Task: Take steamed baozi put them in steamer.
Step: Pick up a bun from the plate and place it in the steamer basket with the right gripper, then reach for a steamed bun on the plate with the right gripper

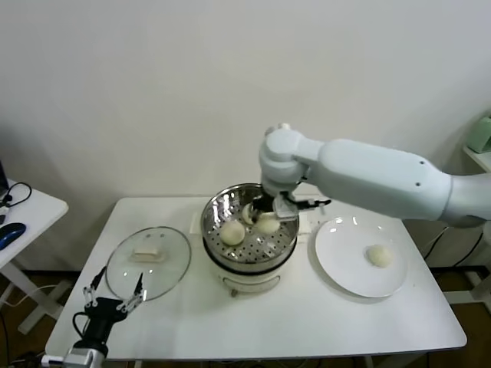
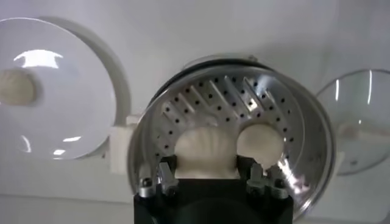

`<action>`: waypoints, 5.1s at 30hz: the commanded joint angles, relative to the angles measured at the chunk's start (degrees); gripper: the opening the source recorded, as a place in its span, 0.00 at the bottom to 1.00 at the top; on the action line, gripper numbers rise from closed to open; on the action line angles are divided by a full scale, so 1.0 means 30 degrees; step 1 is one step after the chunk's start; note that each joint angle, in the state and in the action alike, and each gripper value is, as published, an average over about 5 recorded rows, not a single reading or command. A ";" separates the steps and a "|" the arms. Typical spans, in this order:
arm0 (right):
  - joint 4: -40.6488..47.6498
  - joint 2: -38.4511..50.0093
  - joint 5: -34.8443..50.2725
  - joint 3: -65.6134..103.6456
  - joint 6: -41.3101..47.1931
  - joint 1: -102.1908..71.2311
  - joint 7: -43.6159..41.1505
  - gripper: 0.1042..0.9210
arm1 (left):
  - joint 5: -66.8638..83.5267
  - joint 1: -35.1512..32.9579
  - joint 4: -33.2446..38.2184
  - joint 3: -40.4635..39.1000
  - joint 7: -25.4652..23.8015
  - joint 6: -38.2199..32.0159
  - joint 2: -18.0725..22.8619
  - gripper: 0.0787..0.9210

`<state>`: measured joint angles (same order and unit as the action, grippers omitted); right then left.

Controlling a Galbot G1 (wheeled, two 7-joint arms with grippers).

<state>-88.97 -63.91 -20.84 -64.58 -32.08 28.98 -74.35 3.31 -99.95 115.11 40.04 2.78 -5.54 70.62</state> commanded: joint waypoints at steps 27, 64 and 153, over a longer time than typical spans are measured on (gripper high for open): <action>0.1519 -0.2577 -0.1339 -0.1318 -0.1697 -0.1762 0.0173 0.67 | 0.0170 -0.0099 -0.0226 -0.0175 0.0000 0.0007 -0.0148 0.88; 0.1776 0.0585 0.2030 0.0386 -0.0673 0.0498 0.0533 0.88 | 0.0301 0.0446 -0.0796 -0.0210 0.0093 -0.0079 -0.0214 0.88; 1.4889 0.5762 -0.0309 1.0727 0.7808 -1.1530 0.1924 0.79 | 0.0032 0.0291 -0.0842 0.0197 -0.0423 -0.1848 -0.0171 0.88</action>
<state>-44.87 -46.30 -21.34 -32.60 -8.60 -5.40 -68.48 3.27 -99.12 112.50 40.70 1.48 -11.30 70.19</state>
